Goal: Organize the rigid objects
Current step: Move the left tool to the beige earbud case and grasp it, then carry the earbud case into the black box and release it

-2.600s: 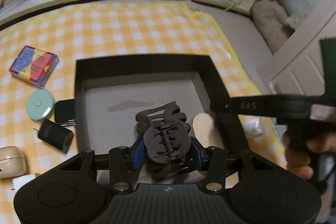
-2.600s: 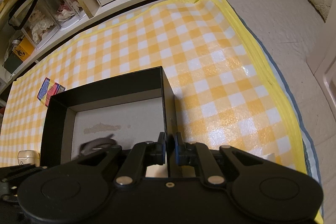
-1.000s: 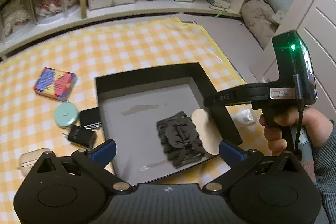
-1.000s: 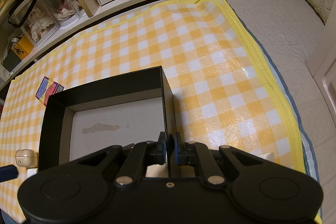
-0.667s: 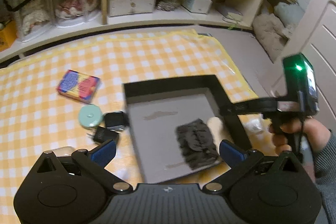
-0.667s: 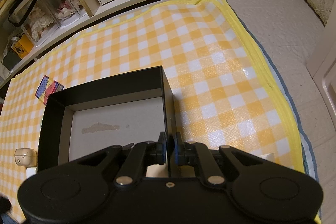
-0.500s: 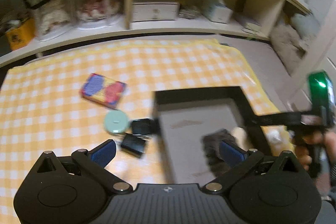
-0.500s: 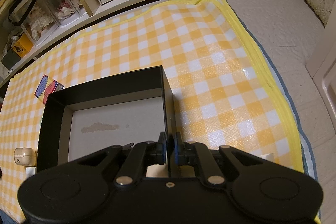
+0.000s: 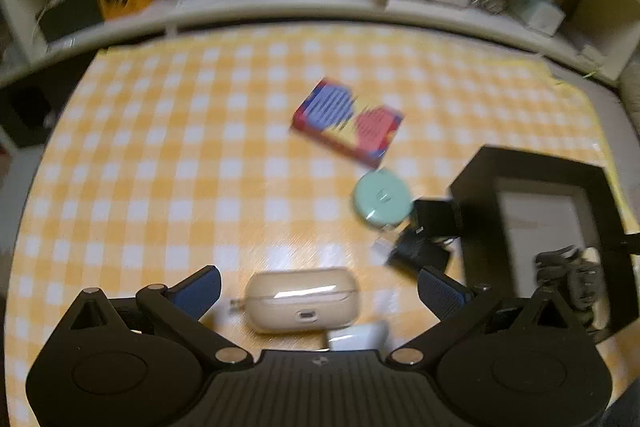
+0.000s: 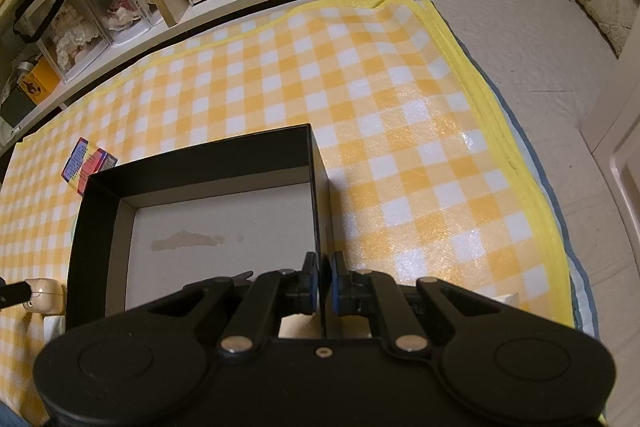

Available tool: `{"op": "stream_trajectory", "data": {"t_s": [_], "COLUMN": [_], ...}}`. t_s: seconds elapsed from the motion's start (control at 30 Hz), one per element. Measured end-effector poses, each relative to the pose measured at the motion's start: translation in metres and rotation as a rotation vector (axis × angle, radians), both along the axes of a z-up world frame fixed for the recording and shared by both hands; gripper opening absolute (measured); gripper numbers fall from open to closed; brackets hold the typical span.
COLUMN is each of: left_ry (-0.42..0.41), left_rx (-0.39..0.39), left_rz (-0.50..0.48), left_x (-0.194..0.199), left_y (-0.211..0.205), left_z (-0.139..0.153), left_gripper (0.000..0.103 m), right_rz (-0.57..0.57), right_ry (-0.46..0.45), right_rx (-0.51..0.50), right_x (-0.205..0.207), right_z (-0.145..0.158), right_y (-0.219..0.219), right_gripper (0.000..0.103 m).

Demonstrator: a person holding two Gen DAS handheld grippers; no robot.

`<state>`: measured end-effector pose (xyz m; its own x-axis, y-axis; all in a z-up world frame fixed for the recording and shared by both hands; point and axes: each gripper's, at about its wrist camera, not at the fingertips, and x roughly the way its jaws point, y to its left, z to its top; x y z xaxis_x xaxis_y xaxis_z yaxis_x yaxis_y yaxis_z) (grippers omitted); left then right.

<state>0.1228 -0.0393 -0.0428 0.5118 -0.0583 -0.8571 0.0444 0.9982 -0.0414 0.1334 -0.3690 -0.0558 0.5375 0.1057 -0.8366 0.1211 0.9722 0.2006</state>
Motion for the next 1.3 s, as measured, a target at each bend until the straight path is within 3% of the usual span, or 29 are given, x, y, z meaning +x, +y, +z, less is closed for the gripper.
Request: {"op": "stream_trajectory", "data": {"t_s": [0.4, 0.47, 0.57, 0.73, 0.9, 1.03, 1.17, 1.3], "left_ry": [0.070, 0.074, 0.088, 0.079, -0.019, -0.104, -0.163, -0.167], "left_rx": [0.004, 0.003, 0.000, -0.009, -0.012, -0.079, -0.061, -0.022], "left_rz": [0.050, 0.044, 0.044, 0.049, 0.023, -0.106, -0.333, -0.600], "left_x": [0.017, 0.018, 0.018, 0.017, 0.011, 0.005, -0.005, -0.010], "left_y": [0.005, 0.006, 0.007, 0.008, 0.001, -0.014, -0.046, -0.083], "left_z": [-0.034, -0.036, -0.039, -0.036, -0.011, 0.021, 0.038, 0.039], "left_gripper": [0.101, 0.091, 0.087, 0.087, 0.087, 0.087, 0.087, 0.087], "right_rz": [0.003, 0.004, 0.004, 0.004, 0.007, 0.010, 0.016, 0.020], "right_ry": [0.009, 0.010, 0.012, 0.012, 0.011, 0.011, 0.010, 0.009], "right_rx": [-0.008, -0.008, -0.009, -0.007, -0.009, -0.013, -0.018, -0.016], "right_x": [0.000, 0.000, 0.000, 0.000, 0.000, 0.000, -0.001, -0.001], "right_z": [-0.001, -0.002, -0.003, -0.003, -0.004, -0.003, -0.003, -0.002], "right_y": [0.001, 0.001, 0.001, 0.001, 0.001, 0.002, 0.003, 0.002], "right_gripper": [0.007, 0.007, 0.007, 0.007, 0.007, 0.007, 0.007, 0.007]}}
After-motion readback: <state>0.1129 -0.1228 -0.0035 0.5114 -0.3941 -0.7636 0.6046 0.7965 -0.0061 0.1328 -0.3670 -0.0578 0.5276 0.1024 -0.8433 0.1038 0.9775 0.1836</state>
